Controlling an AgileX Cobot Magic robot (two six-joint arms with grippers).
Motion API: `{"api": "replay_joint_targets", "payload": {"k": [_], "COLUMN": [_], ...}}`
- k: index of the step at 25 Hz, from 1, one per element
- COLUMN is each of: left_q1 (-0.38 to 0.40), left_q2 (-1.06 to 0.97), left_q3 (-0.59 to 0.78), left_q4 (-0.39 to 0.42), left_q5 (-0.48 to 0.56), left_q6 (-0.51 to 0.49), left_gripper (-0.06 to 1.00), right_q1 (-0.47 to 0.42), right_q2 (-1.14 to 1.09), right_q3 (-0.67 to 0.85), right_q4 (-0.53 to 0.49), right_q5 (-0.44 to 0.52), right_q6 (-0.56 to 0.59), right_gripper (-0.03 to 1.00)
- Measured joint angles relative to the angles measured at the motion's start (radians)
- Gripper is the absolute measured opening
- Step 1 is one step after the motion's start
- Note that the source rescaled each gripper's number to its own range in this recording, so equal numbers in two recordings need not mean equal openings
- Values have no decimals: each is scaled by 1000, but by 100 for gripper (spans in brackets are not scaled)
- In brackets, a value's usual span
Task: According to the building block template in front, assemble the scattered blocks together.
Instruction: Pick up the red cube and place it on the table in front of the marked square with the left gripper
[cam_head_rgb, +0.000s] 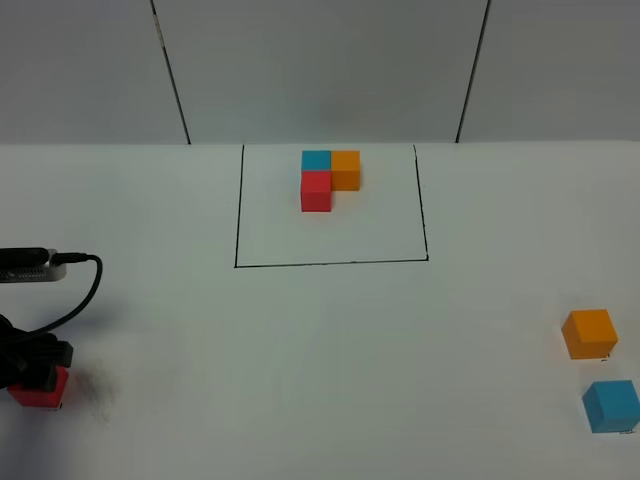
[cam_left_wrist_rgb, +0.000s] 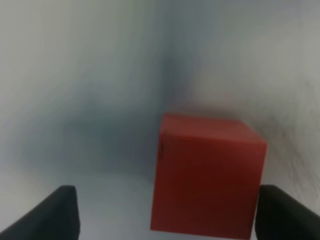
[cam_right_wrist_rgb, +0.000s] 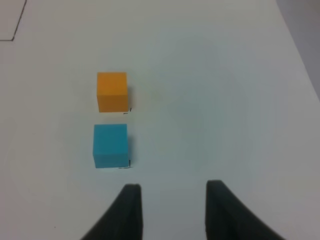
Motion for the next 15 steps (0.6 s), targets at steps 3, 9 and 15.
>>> {"api": "replay_joint_targets", "payload": {"k": [3, 9, 15], "left_q1": [0, 0, 0], "left_q2": [2, 2, 2], "left_q3": [0, 0, 0], "left_q4": [0, -14, -61], "left_q5": [-25, -51, -55], "left_q6": [0, 2, 39], "left_gripper": [91, 91, 91], "right_q1": [0, 0, 0], "right_q2": [0, 0, 0], "right_q3": [0, 0, 0], "right_q4": [0, 0, 0], "right_q5": [0, 0, 0], "right_q6": [0, 0, 0], "right_gripper": [0, 0, 0]}}
